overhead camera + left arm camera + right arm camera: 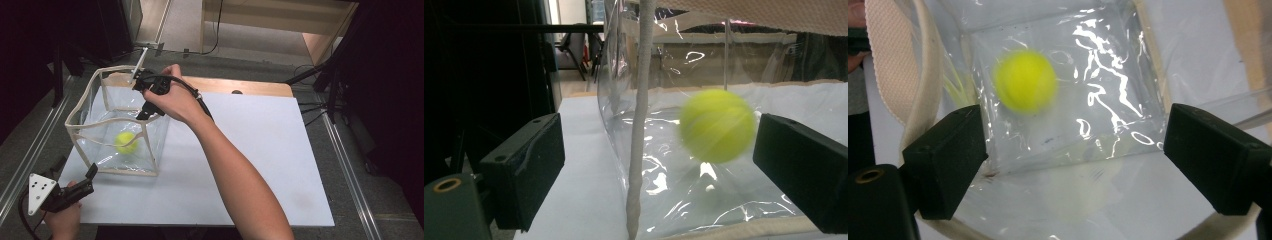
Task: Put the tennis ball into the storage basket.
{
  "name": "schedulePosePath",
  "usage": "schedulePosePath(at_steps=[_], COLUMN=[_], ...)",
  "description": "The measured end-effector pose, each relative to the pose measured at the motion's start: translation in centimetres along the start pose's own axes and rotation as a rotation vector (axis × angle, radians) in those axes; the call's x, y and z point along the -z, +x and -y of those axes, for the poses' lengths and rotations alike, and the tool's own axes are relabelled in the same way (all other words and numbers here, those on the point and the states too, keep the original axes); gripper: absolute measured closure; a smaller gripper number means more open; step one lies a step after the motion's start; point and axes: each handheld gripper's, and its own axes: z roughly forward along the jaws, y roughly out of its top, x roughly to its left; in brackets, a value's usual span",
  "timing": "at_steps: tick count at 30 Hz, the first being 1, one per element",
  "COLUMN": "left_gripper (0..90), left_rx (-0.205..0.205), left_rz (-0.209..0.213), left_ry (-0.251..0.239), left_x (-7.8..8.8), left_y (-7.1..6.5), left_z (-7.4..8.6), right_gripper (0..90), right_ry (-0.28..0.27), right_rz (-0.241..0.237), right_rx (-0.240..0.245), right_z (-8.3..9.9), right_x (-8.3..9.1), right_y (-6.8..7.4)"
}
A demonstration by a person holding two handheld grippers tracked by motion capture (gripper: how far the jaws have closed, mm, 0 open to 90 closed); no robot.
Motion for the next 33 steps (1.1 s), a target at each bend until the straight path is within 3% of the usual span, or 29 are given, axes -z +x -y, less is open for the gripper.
schedulePosePath(at_steps=[2,8,18,33], left_gripper=[6.8,6.8,6.8,6.8], left_rx=[-0.003,-0.003,-0.003,-0.013], left_rz=[0.001,-0.002,-0.001,-0.003], left_ry=[0.000,0.002,0.003,0.009], left_x=[0.0,0.0,0.0,0.0], left_y=[0.0,-0.1,-0.1,-0.1], left_z=[0.0,0.0,0.0,0.0], right_gripper=[0.0,0.0,0.0,0.0], right_ry=[-0.006,-0.048,-0.065,-0.075], right_rz=[0.023,0.047,0.053,0.056], right_rx=[-0.005,-0.006,-0.013,-0.032], right_z=[0.1,0.4,1.3,4.0], right_x=[0.4,2.0,3.4,4.2], right_y=[0.2,0.5,0.9,1.1])
